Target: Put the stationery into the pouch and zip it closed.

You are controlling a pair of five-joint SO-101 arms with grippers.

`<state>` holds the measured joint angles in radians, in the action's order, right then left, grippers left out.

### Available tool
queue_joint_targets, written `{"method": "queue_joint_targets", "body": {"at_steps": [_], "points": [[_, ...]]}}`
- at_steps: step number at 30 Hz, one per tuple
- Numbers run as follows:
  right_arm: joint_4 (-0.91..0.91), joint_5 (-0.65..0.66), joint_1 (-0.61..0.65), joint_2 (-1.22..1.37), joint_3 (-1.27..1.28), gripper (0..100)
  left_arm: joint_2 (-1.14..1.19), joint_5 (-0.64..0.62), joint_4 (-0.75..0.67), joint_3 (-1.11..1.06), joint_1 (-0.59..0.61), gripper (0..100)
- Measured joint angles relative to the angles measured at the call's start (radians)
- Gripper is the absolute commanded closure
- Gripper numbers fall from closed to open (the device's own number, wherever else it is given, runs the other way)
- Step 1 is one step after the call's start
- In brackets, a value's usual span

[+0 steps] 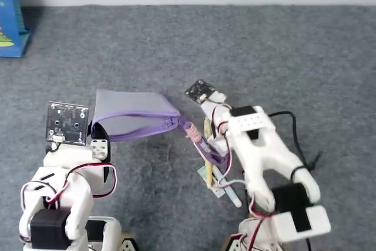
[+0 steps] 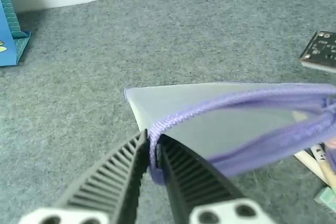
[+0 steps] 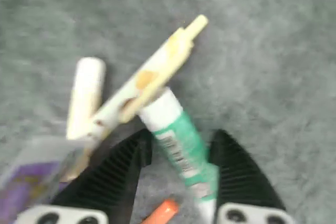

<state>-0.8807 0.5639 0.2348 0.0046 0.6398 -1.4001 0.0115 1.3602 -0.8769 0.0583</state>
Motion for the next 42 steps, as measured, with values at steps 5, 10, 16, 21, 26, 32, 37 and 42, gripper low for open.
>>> {"method": "queue_joint_targets", "body": {"at_steps": [5,10,16,21,26,32,37,42], "points": [[-0.005,0.058,-0.023,0.078,-0.077,98.9,0.0,0.0,0.0,0.0,0.0,99],[-0.083,0.064,-0.025,0.046,-0.084,99.1,0.0,0.0,0.0,0.0,0.0,99],[-0.278,0.064,-0.023,-0.173,-0.083,99.1,0.002,0.0,0.0,0.0,0.0,99],[-0.437,0.026,-0.017,-0.41,-0.083,99.0,0.002,0.0,0.0,0.0,0.0,99],[-0.525,-0.196,0.026,-0.598,-0.083,99.0,0.002,0.0,0.0,0.0,0.0,99],[-0.505,-0.443,0.106,-0.772,-0.083,99.0,0.002,0.0,0.0,0.0,0.0,99],[-0.45,-0.624,0.261,-0.937,-0.083,99.1,0.002,0.0,0.0,0.0,0.0,99],[-0.325,-0.73,0.423,-1.06,-0.06,99.1,0.002,0.0,0.0,0.0,0.0,99]]}}
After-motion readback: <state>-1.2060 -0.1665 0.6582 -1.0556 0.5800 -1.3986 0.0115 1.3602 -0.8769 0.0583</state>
